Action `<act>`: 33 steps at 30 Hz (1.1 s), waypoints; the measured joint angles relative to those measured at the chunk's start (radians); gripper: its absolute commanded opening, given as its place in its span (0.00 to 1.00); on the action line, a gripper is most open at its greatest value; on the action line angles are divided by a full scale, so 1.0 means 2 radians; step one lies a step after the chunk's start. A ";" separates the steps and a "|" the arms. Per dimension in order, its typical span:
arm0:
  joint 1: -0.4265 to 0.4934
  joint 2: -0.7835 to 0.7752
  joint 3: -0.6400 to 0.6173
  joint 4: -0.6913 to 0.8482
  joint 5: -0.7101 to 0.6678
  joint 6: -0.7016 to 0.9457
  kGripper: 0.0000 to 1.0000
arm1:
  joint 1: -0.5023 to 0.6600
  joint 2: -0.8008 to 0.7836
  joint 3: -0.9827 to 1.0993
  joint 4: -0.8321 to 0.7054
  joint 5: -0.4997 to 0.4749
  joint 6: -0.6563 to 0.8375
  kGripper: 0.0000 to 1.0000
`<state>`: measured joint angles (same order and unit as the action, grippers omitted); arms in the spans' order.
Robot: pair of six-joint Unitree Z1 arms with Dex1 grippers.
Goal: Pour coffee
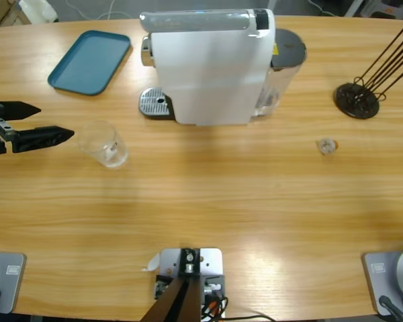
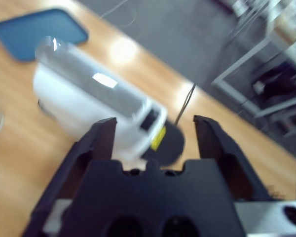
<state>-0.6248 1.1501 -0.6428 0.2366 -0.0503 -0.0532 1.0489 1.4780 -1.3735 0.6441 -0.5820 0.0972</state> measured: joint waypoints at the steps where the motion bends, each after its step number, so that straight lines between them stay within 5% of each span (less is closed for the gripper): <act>1: -0.003 0.001 0.000 -0.001 -0.003 0.004 0.98 | -0.006 -0.022 0.026 0.010 0.018 0.010 1.00; 12: -0.020 0.051 0.026 -0.051 -0.006 -0.028 0.99 | -0.020 -0.146 0.173 0.028 0.099 0.058 1.00; 33: -0.050 0.179 0.087 -0.210 0.017 -0.049 0.98 | -0.020 -0.155 0.204 0.028 0.120 0.058 1.00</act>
<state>-0.7250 1.5082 -0.4680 -0.1843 -0.0157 -0.1521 1.0094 1.1681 -0.9650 0.7004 -0.3424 0.2124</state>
